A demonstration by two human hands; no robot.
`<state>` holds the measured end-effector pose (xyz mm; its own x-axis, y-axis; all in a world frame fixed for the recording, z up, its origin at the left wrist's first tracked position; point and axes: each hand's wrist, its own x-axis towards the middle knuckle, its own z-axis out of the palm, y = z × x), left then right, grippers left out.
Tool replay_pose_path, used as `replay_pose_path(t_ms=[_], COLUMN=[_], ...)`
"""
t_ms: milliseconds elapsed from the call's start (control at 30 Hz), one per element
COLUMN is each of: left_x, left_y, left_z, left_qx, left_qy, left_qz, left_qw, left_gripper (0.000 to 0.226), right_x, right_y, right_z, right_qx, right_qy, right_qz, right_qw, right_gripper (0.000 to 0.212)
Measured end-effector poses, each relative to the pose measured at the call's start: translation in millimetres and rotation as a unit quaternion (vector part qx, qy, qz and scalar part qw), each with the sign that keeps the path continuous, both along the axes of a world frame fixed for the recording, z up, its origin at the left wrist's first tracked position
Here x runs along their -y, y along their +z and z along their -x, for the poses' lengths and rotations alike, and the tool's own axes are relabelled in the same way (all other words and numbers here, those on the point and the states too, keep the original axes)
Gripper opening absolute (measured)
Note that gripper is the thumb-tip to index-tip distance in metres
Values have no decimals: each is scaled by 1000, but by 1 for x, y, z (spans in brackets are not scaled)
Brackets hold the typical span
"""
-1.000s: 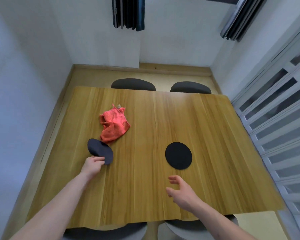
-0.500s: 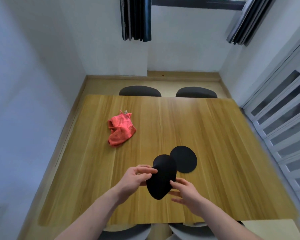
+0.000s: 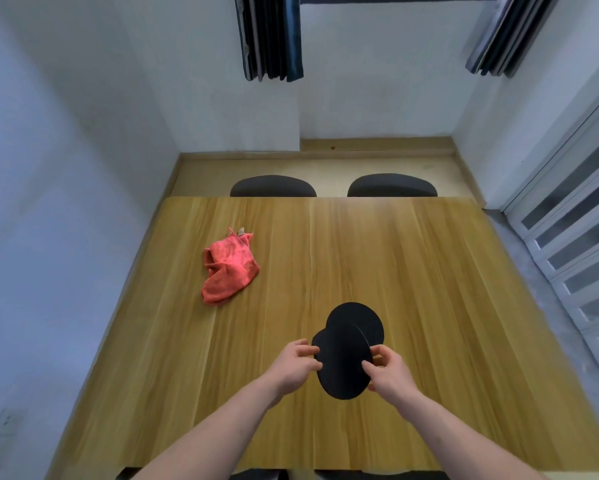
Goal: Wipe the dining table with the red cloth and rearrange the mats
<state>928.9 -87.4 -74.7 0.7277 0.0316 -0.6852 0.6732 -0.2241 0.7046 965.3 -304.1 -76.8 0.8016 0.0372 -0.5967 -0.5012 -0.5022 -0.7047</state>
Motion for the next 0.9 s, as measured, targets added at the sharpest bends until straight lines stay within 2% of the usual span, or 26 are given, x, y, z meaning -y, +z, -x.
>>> replay_pose_path(t_ms=[200, 367, 500, 700, 900], left_x=[30, 46, 56, 69, 67], left_y=[-8, -16, -27, -34, -11], left_z=[-41, -70, -76, -48, -3], left_qx=[-41, -50, -79, -90, -22], left_qy=[41, 31, -18, -89, -104], left_qz=[5, -30, -67, -144, -212], left_qw=[998, 998, 994, 981, 972], left_gripper=[60, 64, 63, 60, 50], right_x=[14, 23, 27, 41, 53], right_y=[-13, -27, -37, -51, -30], right_z=[-56, -91, -101, -85, -52], right_qx=[18, 1, -69, -79, -38], right_qy=[20, 54, 111, 139, 192], right_qz=[32, 60, 86, 94, 67], right_qw=[999, 997, 988, 983, 978], right_gripper=[16, 41, 66, 73, 65])
